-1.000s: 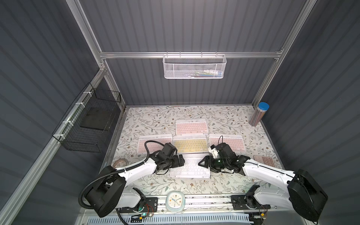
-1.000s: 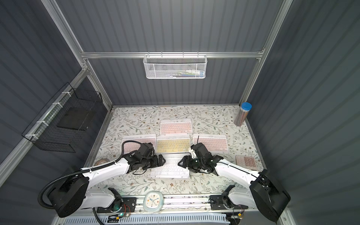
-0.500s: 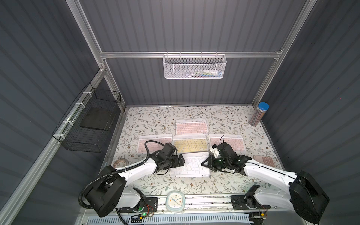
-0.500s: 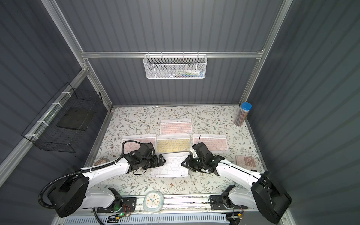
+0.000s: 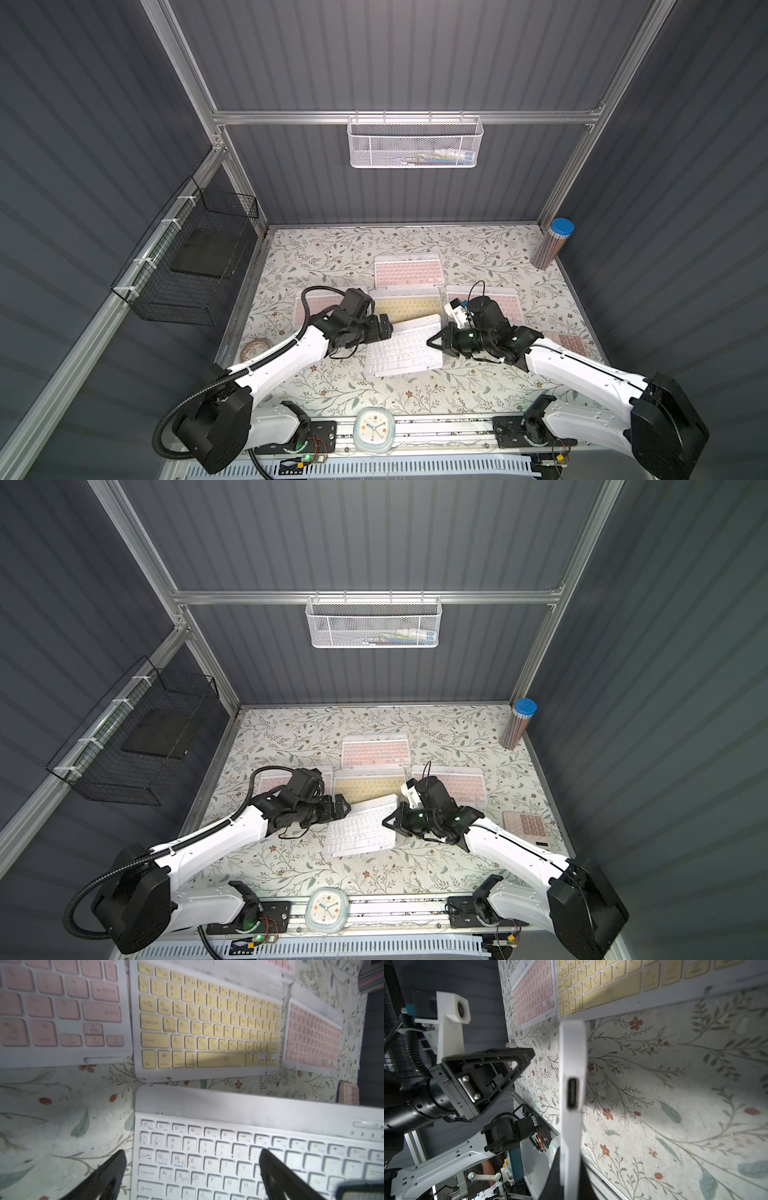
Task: Stack the numeric keypads
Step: Pick up the numeric keypad from the center of the board, then place the numeric keypad at the numeric keypad.
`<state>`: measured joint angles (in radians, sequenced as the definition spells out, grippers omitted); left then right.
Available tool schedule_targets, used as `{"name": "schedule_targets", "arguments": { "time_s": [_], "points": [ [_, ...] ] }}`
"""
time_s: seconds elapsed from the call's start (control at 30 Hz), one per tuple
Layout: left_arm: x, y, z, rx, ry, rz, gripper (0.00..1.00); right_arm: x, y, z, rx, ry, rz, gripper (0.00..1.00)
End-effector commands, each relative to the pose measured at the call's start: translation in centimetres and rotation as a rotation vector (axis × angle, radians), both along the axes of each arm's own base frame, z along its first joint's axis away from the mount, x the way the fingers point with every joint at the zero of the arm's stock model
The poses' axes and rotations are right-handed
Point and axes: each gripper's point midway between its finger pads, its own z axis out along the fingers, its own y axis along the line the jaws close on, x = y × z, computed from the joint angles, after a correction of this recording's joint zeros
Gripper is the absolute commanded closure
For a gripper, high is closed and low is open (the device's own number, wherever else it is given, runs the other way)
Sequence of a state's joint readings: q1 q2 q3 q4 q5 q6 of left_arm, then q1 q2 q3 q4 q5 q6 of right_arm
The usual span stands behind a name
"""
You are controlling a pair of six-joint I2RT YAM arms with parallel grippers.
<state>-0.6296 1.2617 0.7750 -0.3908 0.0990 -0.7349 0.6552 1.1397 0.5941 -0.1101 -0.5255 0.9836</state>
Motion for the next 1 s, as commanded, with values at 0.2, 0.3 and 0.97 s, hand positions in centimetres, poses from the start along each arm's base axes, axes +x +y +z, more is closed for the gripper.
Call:
{"name": "schedule_targets", "arguments": {
  "time_s": [0.2, 0.3, 0.97],
  "points": [
    [3.0, 1.5, 4.1, -0.006, -0.062, 0.028, 0.00, 4.2, -0.3, 5.2, 0.115, -0.051, -0.004, 1.00],
    [4.3, 0.9, 4.7, -0.011, -0.068, 0.022, 0.00, 5.6, -0.1, 7.1, 0.179, -0.063, 0.014, 1.00],
    [12.2, -1.4, 5.4, -0.114, -0.056, -0.014, 0.00, 15.4, -0.1, 13.0, 0.389, -0.197, 0.046, 1.00]
  ]
}}
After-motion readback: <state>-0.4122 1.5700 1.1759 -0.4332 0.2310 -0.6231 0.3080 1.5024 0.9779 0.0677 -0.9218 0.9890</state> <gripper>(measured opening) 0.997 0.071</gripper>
